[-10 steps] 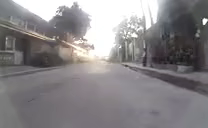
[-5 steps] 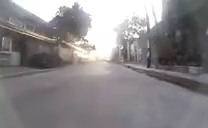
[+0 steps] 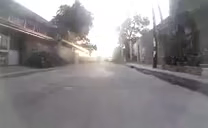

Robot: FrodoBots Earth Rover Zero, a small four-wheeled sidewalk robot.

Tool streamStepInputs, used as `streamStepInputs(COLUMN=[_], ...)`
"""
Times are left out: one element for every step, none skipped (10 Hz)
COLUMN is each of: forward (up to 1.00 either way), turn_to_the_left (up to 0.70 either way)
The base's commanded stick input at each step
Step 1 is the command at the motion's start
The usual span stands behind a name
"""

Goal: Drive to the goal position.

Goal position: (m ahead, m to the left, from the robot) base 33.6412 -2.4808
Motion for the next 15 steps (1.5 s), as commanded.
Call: streamStepInputs(forward=[1.0,1.0,1.0,1.0,1.0,1.0,1.0,1.0,1.0,1.0,1.0,1.0,1.0,1.0,1.0], turn_to_the_left=[0.01,0.01,0.01,0.01,0.01,0.01,0.01,0.01,0.01,0.01,0.01,-0.05,-0.39,-0.39,-0.39])
